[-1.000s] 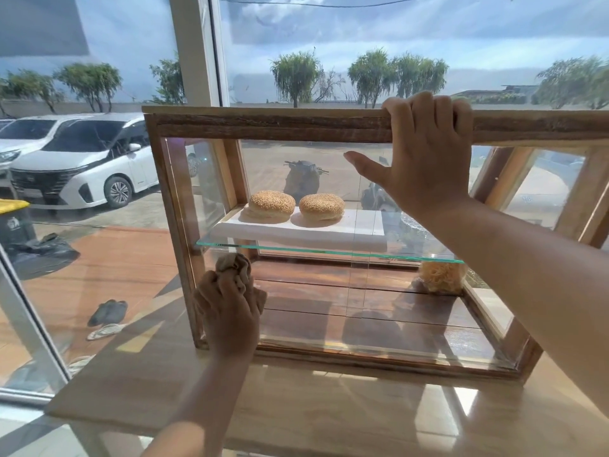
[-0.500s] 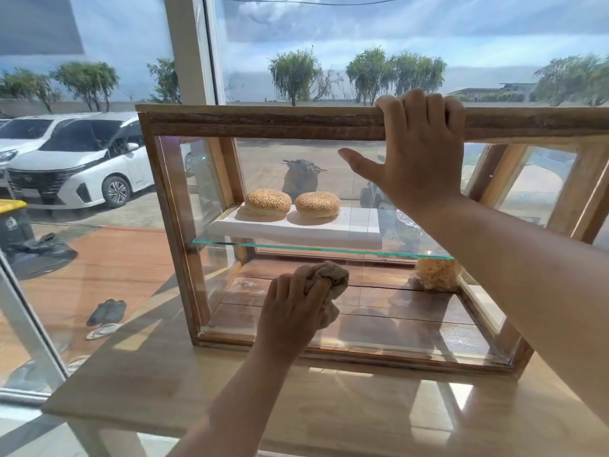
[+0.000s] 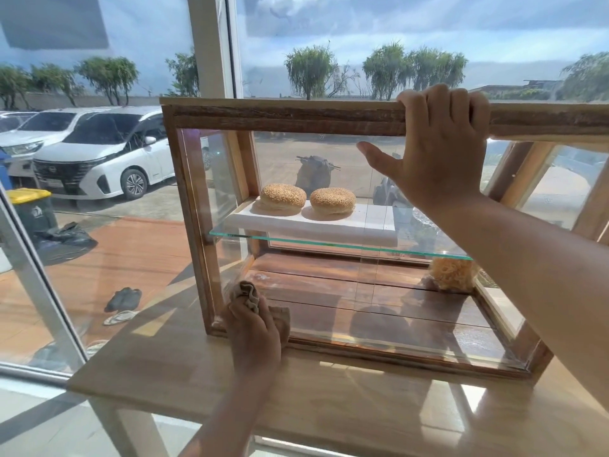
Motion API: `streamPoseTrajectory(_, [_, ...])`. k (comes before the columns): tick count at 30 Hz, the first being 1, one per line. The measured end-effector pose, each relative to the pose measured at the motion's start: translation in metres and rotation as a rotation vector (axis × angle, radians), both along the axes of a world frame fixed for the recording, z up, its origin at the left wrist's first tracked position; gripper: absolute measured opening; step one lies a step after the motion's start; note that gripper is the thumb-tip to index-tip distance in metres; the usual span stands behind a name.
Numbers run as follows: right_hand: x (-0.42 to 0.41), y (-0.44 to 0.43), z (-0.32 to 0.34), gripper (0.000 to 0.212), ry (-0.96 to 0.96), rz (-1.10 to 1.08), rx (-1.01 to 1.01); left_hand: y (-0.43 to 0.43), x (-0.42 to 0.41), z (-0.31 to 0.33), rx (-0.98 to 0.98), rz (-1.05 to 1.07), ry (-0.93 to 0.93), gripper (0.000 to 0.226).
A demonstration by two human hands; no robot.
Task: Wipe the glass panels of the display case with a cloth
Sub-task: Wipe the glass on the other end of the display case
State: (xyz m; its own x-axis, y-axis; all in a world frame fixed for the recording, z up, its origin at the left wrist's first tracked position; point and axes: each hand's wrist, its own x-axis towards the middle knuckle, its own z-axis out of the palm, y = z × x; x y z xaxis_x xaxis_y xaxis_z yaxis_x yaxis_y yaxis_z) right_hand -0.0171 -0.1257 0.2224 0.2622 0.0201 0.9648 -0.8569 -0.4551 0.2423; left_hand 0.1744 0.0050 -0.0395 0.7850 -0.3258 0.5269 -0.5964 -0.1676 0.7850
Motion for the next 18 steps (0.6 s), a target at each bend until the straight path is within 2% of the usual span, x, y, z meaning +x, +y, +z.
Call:
streamPoseTrajectory(2, [0.002, 0.001, 0.002, 0.071, -0.001, 0.004, 0.008, -0.004, -0.024, 0.000, -0.016, -0.043, -0.004, 0.027])
streamPoseTrajectory(5, [0.002, 0.001, 0.002, 0.071, 0.008, -0.006, 0.021, -0.006, -0.065, -0.002, 0.008, -0.139, -0.123, 0.020])
streamPoseTrajectory(9, [0.001, 0.002, -0.002, 0.071, 0.016, 0.002, 0.028, -0.003, -0.100, -0.013, 0.190, -0.361, -0.403, 0.037])
streamPoseTrajectory(11, [0.001, 0.002, -0.001, 0.070, 0.022, 0.001, 0.032, 0.002, -0.094, -0.011, 0.241, -0.421, -0.536, 0.048])
streamPoseTrajectory(14, [0.000, 0.001, -0.001, 0.070, 0.026, 0.001, 0.022, 0.013, -0.062, -0.011, 0.313, -0.405, -0.815, 0.034])
streamPoseTrajectory(16, [-0.002, 0.001, -0.002, 0.069, 0.030, -0.002, 0.028, 0.024, -0.030, -0.017, 0.366, -0.370, -0.896, 0.024])
streamPoseTrajectory(18, [-0.001, 0.001, -0.001, 0.069, 0.030, 0.007, 0.028, 0.038, 0.006, -0.021, 0.445, -0.321, -0.924, 0.024])
